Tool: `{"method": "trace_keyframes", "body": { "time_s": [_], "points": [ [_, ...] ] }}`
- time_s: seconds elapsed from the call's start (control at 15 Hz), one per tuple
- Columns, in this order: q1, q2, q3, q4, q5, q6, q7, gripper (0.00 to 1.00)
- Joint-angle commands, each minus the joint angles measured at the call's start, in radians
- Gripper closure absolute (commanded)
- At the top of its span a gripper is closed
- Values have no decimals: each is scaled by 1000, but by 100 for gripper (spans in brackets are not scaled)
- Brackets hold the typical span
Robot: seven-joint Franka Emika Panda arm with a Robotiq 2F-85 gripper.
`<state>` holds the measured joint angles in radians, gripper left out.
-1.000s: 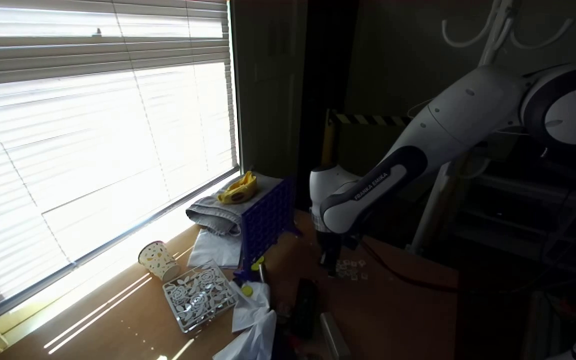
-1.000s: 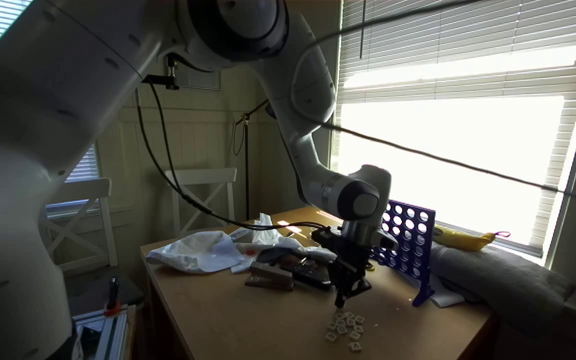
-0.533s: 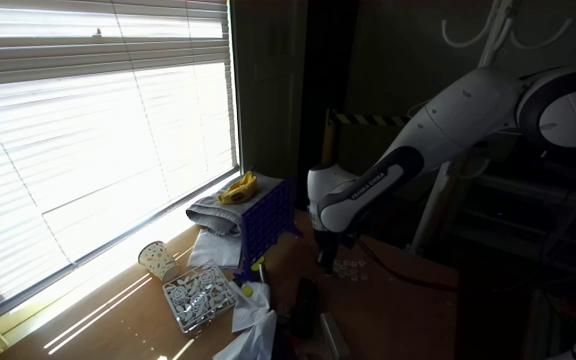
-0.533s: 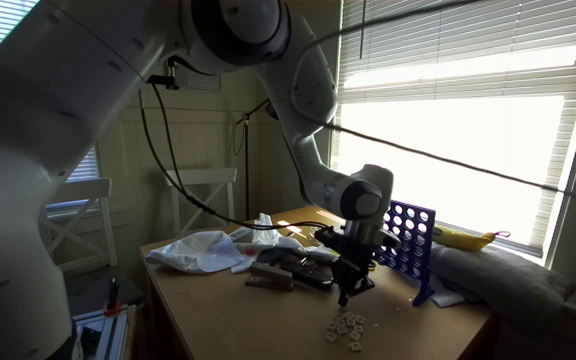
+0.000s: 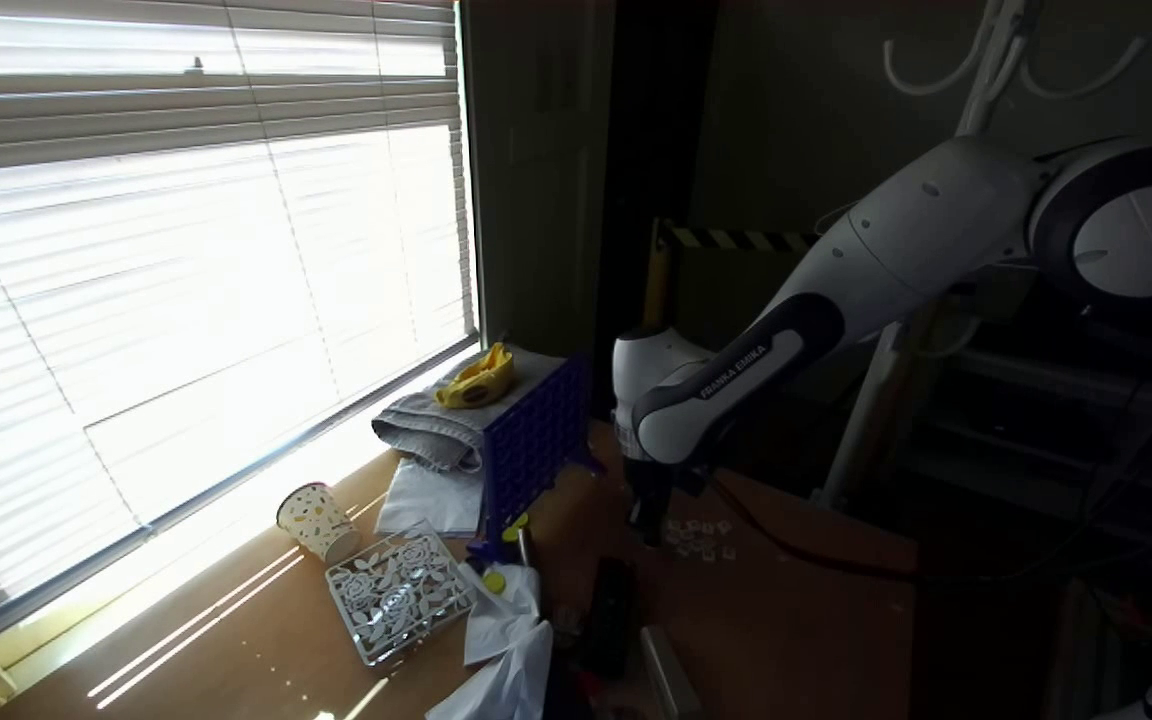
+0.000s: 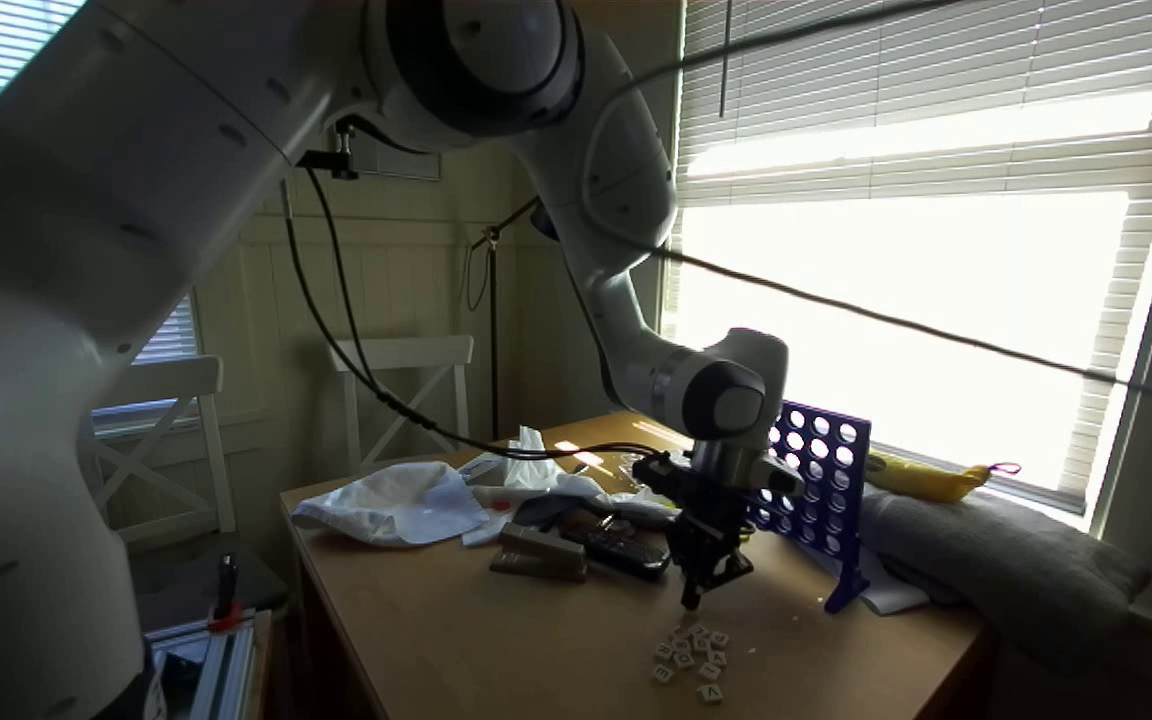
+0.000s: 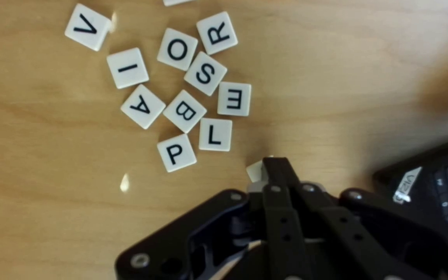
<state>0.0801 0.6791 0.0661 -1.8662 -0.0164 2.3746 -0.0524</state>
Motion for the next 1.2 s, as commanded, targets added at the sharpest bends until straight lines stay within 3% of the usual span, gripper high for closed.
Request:
{"method": "trace_keyframes", "body": {
  "time_s": [0.0,0.33,0.87,1.13],
  "points": [
    [-10,-4,15,-7,10,42,-17,100],
    [-6,-45,18,-53,13,79,1,100],
    [-11,-133,-4,-151,18,-57,44,100],
    [-17,-149,-17,-181,8,-66,45,100]
  ]
}}
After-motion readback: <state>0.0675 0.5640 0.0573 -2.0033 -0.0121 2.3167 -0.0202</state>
